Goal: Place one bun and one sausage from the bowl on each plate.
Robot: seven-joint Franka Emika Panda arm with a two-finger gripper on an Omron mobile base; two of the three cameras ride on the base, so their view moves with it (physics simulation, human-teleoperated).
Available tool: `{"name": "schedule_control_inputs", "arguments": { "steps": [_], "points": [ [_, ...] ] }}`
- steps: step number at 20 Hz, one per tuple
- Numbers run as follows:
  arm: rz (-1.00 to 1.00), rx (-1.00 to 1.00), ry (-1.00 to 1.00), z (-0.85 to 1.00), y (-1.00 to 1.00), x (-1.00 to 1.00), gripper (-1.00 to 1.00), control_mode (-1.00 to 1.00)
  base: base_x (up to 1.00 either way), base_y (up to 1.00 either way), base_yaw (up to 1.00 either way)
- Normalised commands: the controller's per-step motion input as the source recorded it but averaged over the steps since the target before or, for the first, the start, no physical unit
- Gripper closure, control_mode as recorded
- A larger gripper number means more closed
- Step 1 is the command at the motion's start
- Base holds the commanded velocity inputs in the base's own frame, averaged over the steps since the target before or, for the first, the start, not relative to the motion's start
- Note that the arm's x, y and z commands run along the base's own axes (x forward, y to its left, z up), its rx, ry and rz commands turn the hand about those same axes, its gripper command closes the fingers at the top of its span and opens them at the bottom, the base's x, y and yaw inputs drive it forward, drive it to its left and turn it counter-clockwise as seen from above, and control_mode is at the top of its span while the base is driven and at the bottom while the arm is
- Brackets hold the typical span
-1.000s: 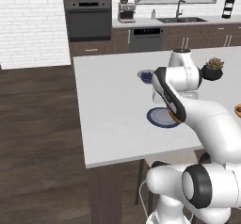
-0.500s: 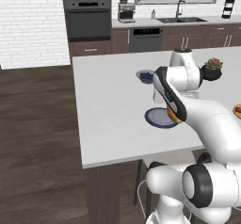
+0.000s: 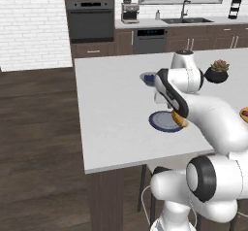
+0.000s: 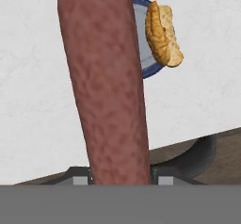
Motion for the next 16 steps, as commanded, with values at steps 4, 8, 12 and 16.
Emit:
{"name": "schedule_control_inputs", "arguments": {
  "steps": [4,8,12,16],
  "points": [
    [0.00,0.01,0.02,-0.47,0.02,1.00,1.00,-1.00,0.00,0.00,0.00],
    [0.00,0.00,0.05,-0.81,0.01,0.75,1.00,-1.00,0.00,0.00,0.00],
    [0.00,0.01,0.01,-0.80,0.00,0.52,1.00,-1.00,0.00,0.00,0.00],
    [0.00,0.00,0.00,-0.51,-0.16,0.39,1.00,-1.00,0.00,0.00,0.00]
  ]
}}
